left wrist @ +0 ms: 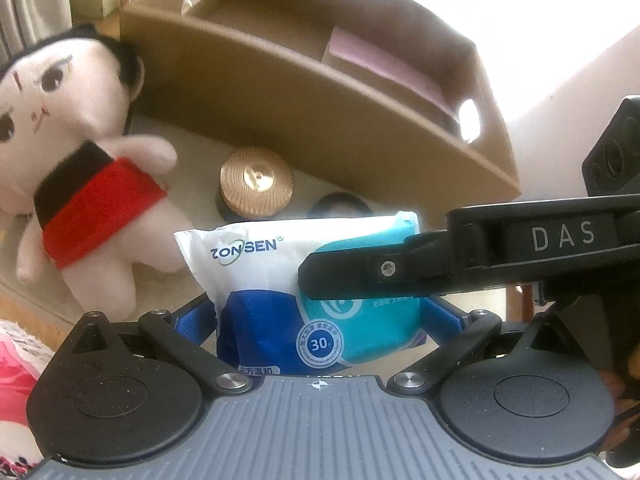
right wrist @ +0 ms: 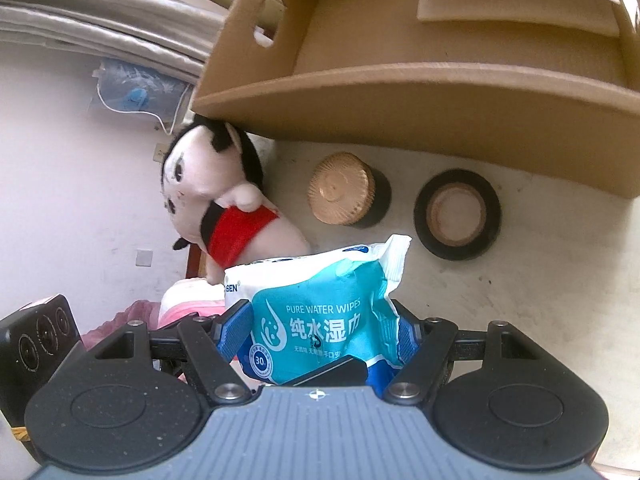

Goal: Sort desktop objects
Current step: 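Lift the wet-wipes pack off the floor with the left gripper, then carry the wet-wipes pack over the box and lower it inside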

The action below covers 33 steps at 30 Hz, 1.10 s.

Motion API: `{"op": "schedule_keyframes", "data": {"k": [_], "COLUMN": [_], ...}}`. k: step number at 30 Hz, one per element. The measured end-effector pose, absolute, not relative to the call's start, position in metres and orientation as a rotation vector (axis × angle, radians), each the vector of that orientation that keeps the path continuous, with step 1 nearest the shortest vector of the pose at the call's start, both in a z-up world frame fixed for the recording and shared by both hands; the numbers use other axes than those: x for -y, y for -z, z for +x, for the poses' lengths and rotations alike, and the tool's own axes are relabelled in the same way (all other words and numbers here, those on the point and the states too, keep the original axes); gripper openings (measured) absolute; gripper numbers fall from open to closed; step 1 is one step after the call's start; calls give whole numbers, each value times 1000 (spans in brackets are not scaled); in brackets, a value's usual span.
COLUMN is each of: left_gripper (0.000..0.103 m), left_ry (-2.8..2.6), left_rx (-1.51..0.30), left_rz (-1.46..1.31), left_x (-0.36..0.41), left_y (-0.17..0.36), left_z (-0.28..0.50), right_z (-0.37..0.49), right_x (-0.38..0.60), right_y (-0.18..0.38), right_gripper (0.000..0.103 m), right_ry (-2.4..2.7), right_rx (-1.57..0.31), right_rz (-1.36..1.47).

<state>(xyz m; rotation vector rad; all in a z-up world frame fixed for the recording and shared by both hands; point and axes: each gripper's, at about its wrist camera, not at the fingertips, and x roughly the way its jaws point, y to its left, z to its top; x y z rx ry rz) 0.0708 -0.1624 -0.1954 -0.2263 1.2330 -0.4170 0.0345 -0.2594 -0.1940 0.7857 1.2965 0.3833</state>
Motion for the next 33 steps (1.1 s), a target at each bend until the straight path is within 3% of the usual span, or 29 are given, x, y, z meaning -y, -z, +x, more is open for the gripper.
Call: {"op": "schedule_keyframes", "data": {"k": [20, 33], "left_gripper": [102, 102], "left_ry": [457, 537], "left_rx": [-995, -906], "left_rz": [-163, -112], "left_x": [168, 214], "left_y": [110, 103], "left_z": [98, 142], "right_z": [57, 74], "right_x": [291, 333], "right_y": [120, 105], "right_gripper": [73, 73], "right_ry": [-382, -286], "right_rx": [-1094, -977], "right_rz": [837, 881]}}
